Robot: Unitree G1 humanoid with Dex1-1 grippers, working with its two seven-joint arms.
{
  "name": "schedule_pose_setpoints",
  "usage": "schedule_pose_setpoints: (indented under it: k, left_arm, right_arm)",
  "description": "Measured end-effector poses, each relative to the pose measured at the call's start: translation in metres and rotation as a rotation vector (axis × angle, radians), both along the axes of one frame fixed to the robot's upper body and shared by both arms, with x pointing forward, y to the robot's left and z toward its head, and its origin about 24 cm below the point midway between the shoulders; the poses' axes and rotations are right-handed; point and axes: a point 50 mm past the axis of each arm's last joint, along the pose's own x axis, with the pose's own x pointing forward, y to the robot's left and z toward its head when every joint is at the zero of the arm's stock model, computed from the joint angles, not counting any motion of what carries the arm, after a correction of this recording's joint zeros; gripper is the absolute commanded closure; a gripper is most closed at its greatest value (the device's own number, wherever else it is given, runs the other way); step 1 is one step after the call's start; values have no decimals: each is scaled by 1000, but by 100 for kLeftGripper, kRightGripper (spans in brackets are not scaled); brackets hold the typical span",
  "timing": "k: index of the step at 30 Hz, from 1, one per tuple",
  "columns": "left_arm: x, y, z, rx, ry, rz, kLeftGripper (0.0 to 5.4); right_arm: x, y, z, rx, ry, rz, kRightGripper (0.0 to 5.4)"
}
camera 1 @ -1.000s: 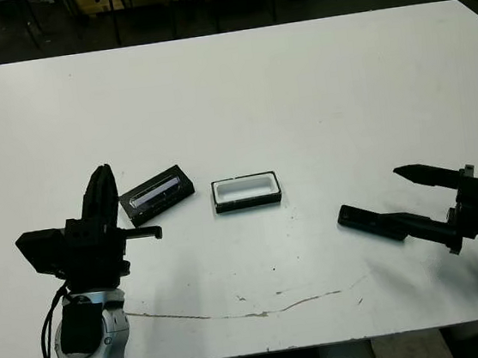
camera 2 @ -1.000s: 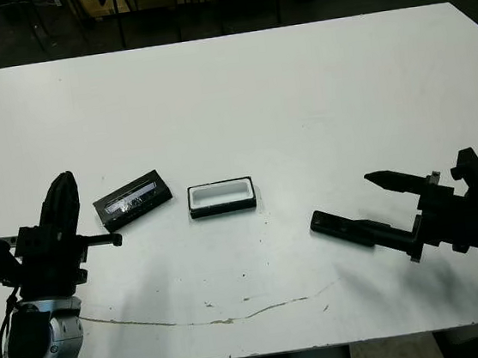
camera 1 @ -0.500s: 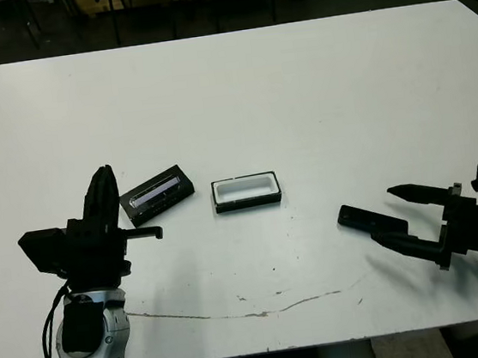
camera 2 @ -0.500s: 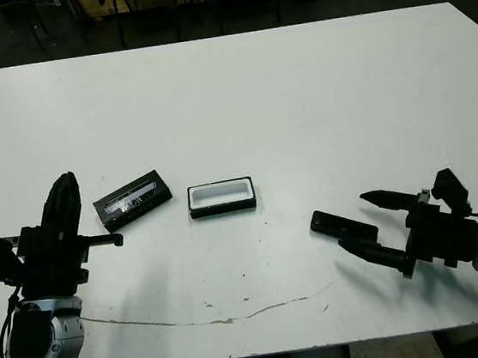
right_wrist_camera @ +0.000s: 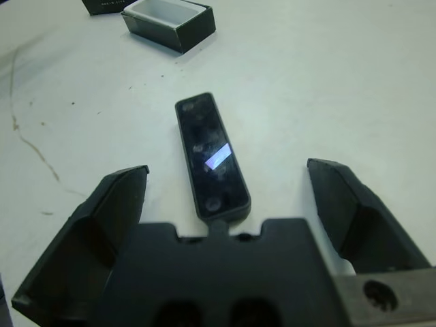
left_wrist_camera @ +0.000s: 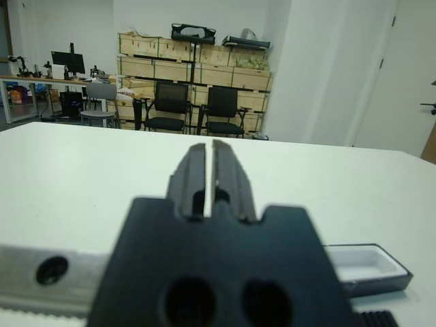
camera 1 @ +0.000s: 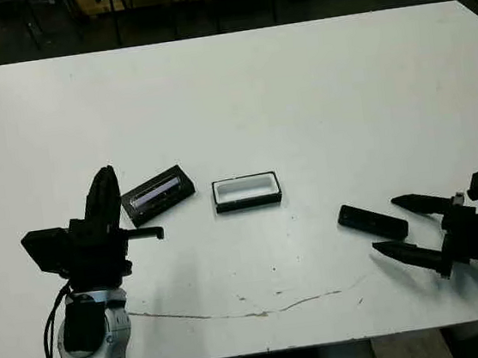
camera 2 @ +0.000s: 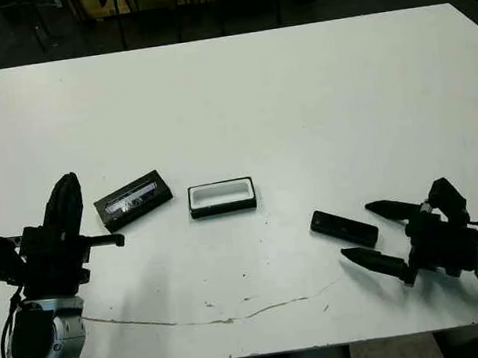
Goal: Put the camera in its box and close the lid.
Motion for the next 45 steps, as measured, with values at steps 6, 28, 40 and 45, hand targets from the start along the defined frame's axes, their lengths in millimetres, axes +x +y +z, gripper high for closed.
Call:
schedule_pose_setpoints:
  k: [6, 28, 40, 45]
  left_arm:
    - [0, -1, -1, 1, 3, -2, 540]
    - [1, -1, -2, 1, 6, -3, 540]
    - [1, -1, -1, -3, 3, -4, 540]
    - [1, -1, -1, 0, 1, -2, 540]
  right_arm:
    - [-2, -1, -2, -36, 0, -22, 2]
    - [-3, 7, 9, -72, -73, 70, 272]
    - [-3, 0, 4, -70, -117, 106, 495]
    - [0, -4, 8, -134, -115, 137, 539]
